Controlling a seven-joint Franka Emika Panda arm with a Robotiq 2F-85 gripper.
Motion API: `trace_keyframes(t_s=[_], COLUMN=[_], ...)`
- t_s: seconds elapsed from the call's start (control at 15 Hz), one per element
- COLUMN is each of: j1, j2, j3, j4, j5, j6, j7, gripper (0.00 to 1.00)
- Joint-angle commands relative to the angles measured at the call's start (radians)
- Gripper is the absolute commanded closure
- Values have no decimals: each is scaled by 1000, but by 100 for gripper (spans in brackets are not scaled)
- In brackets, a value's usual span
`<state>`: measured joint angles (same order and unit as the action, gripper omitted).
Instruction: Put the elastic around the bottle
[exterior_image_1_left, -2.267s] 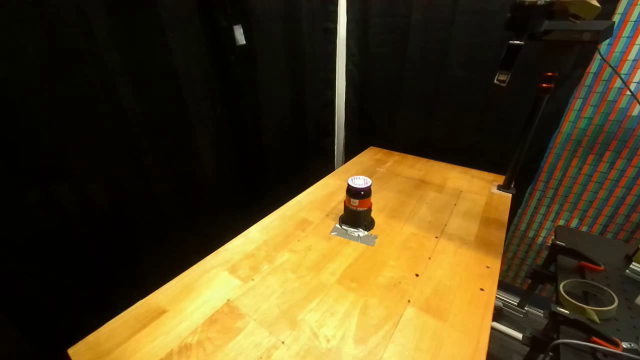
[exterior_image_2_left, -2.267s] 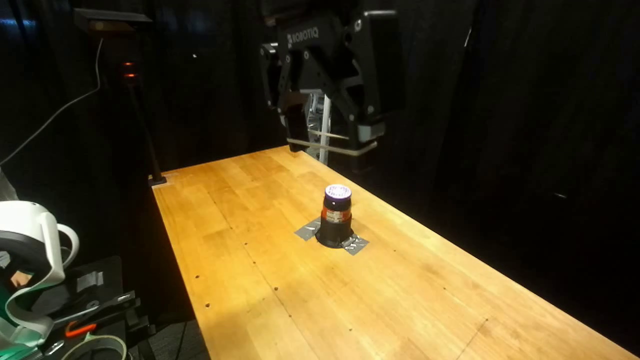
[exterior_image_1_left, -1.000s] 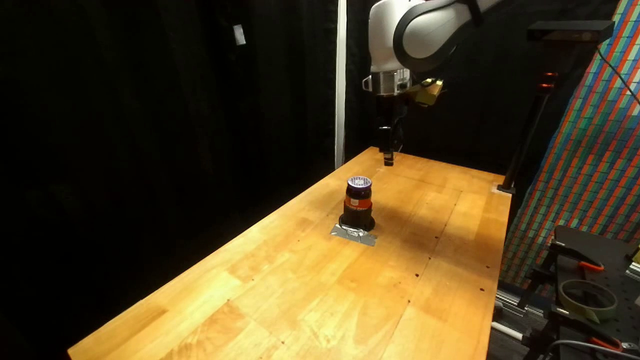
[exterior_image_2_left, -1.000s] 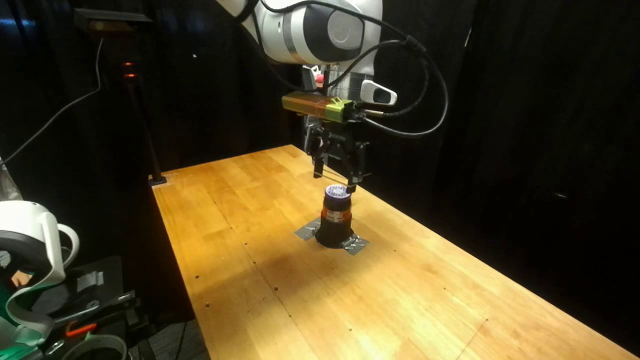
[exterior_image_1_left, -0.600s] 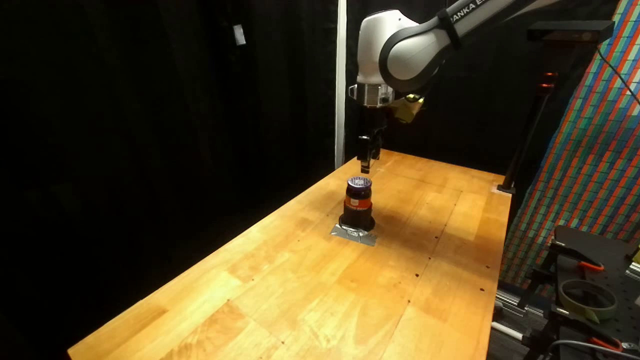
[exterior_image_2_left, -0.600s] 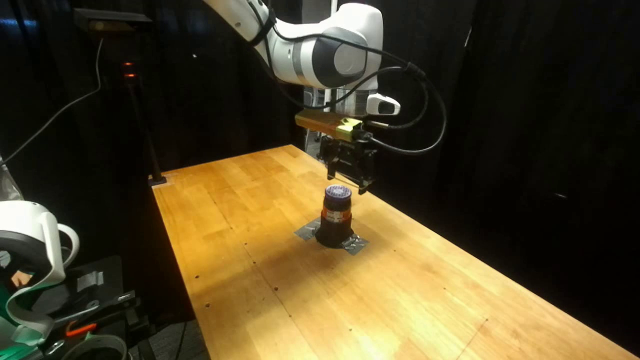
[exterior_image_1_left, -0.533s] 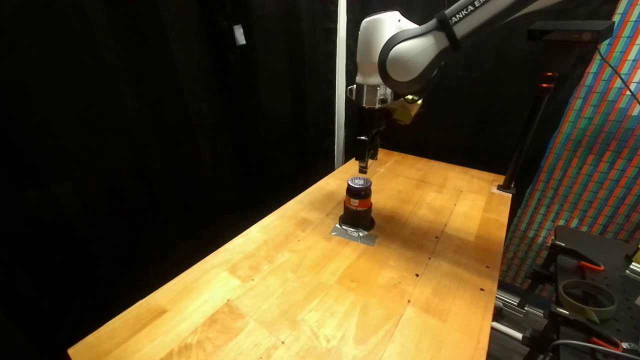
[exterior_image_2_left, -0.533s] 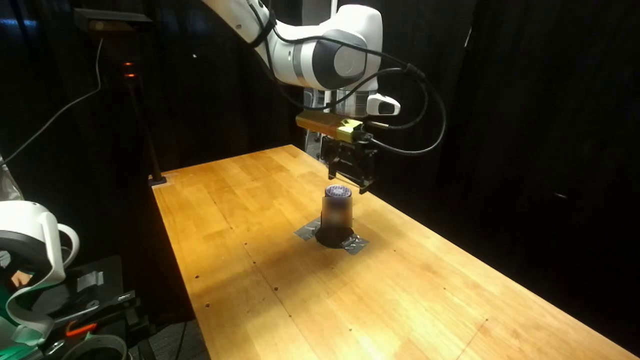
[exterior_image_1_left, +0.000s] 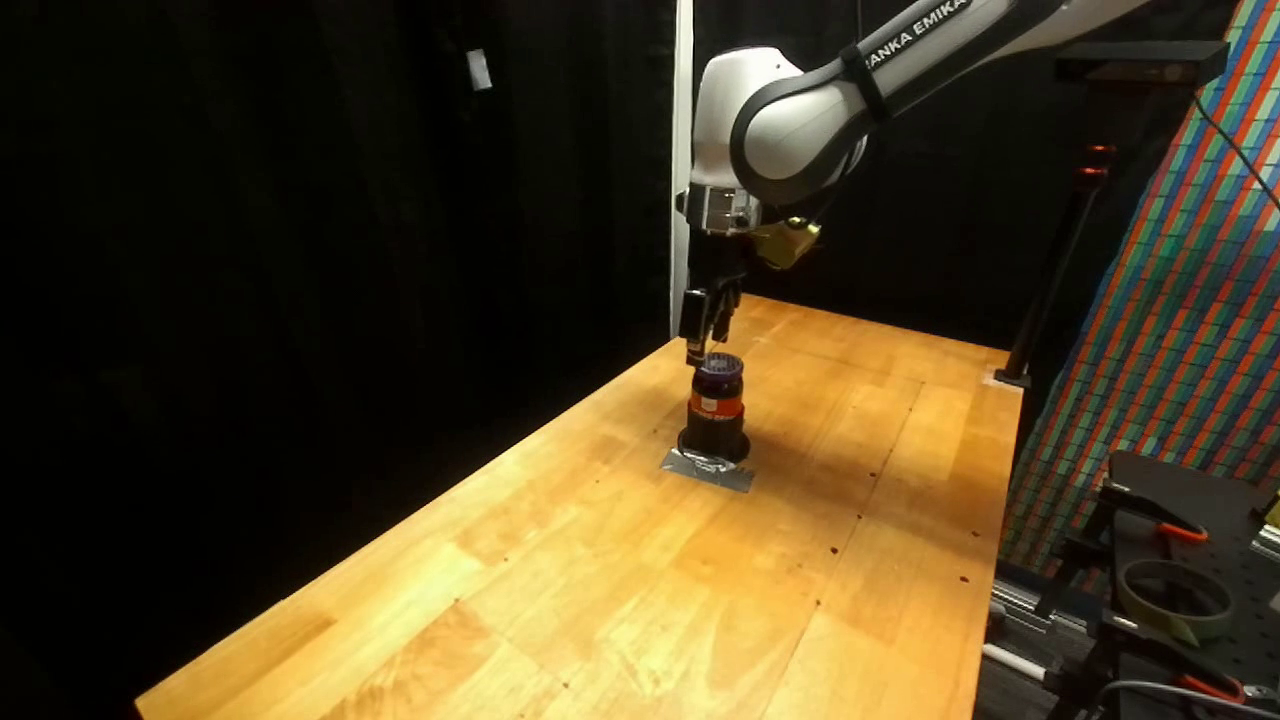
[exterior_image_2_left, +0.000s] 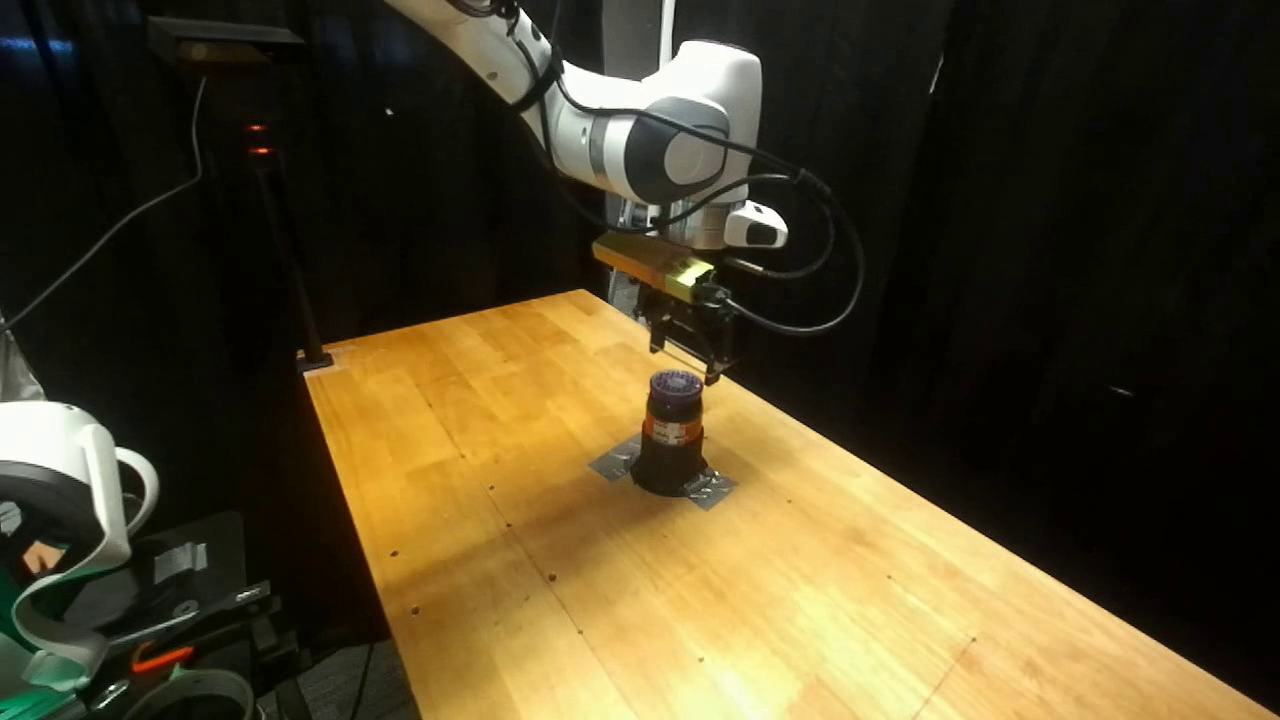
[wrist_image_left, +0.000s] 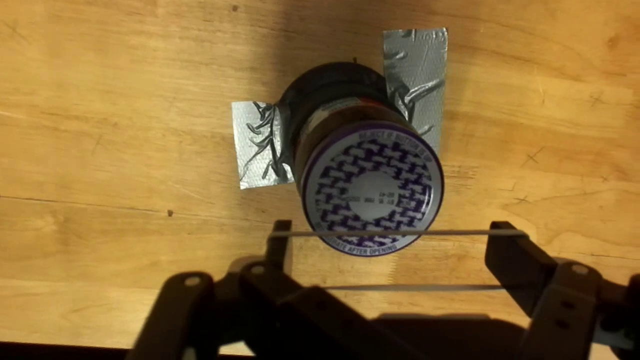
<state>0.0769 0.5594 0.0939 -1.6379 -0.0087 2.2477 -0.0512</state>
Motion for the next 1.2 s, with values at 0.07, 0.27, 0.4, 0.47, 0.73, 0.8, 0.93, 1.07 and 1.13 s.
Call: trace_keyframes(t_s=[0.07, 0.27, 0.4, 0.47, 0.73, 0.8, 0.93, 1.07, 1.13], j1=[10, 8, 9, 9, 7, 7, 4, 0, -3], j2=[69, 99, 117, 125, 141, 139, 115, 81, 60], j3=[-13, -18, -21, -22, -28, -31, -38, -44, -44], j4=[83, 105, 116, 121, 131, 128, 105, 73, 50], j5=[1, 0, -1, -1, -7, -10, -17, -21, -21], j6=[11, 0, 5, 4, -23, -31, -56, -66, -61], j7=[15, 14, 15, 15, 13, 12, 10, 9, 5], gripper=[0, 0, 0, 0, 0, 0, 0, 0, 0])
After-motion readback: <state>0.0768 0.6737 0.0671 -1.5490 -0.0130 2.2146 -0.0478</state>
